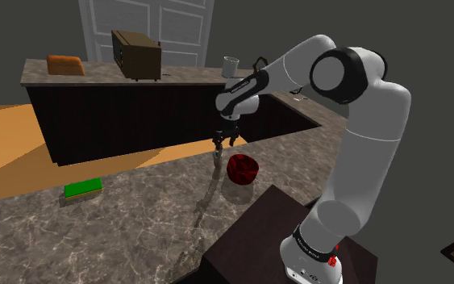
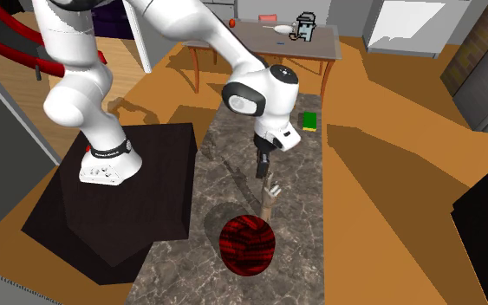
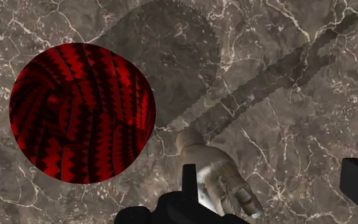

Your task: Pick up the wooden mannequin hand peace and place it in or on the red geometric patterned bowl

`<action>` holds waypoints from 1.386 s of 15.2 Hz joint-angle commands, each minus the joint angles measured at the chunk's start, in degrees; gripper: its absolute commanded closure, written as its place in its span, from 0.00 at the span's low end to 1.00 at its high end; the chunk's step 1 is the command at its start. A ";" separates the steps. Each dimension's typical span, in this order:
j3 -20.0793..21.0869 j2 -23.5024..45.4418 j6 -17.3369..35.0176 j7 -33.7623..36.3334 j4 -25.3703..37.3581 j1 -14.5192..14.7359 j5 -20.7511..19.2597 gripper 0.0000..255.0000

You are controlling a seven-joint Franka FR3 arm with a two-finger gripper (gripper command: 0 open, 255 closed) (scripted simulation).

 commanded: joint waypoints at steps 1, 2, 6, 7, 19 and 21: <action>0.19 4.66 1.45 -0.68 3.64 -0.63 1.14 0.00; 0.30 6.82 1.94 -1.02 5.51 -1.03 1.63 0.00; 0.84 15.46 3.18 -2.03 13.74 -2.76 3.32 0.00; 0.87 15.70 3.20 -2.04 14.00 -2.83 3.35 0.00; 1.68 19.69 7.51 -2.72 13.63 -3.30 4.40 0.00; 1.68 19.69 7.51 -2.72 13.63 -3.30 4.40 0.00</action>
